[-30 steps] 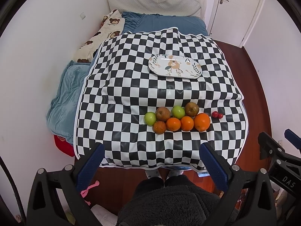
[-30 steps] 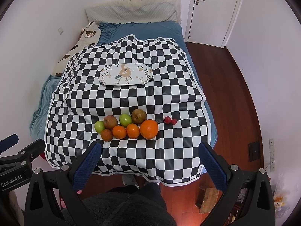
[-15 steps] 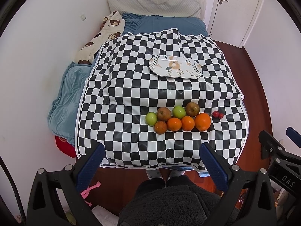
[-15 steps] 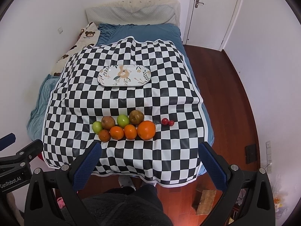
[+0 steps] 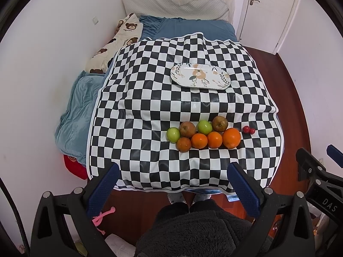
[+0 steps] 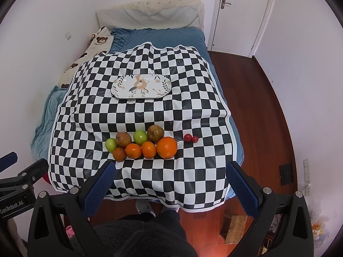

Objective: Organize fruits

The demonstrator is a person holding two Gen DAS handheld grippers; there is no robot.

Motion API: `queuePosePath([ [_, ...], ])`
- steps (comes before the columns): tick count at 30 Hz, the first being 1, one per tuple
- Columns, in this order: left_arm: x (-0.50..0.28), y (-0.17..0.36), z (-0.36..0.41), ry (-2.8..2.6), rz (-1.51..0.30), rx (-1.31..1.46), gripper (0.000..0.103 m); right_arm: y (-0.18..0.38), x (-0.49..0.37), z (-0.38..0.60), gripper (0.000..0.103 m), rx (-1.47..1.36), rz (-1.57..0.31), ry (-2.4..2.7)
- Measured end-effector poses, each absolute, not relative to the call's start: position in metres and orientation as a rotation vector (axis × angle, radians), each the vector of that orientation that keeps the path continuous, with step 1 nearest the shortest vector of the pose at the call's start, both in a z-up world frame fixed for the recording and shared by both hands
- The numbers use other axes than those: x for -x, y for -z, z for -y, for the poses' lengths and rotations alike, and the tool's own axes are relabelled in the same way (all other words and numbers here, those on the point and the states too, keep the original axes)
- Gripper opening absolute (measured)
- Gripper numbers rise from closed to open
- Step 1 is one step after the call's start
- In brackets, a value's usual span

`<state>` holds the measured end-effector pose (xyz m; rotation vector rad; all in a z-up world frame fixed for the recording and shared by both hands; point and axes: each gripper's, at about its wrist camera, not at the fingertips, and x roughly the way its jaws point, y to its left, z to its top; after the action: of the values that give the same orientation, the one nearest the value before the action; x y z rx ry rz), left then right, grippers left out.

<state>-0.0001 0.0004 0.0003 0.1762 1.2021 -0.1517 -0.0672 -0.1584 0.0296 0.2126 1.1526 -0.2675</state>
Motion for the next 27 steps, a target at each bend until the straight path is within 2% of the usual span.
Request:
queuePosePath([
  [27, 0.0001, -0.0003, -0.0004, 0.149, -1.195, -0.177, 0.103, -0.0295, 0.0698, 0.1588, 0.103, -0.209, -1.143, 0.269],
])
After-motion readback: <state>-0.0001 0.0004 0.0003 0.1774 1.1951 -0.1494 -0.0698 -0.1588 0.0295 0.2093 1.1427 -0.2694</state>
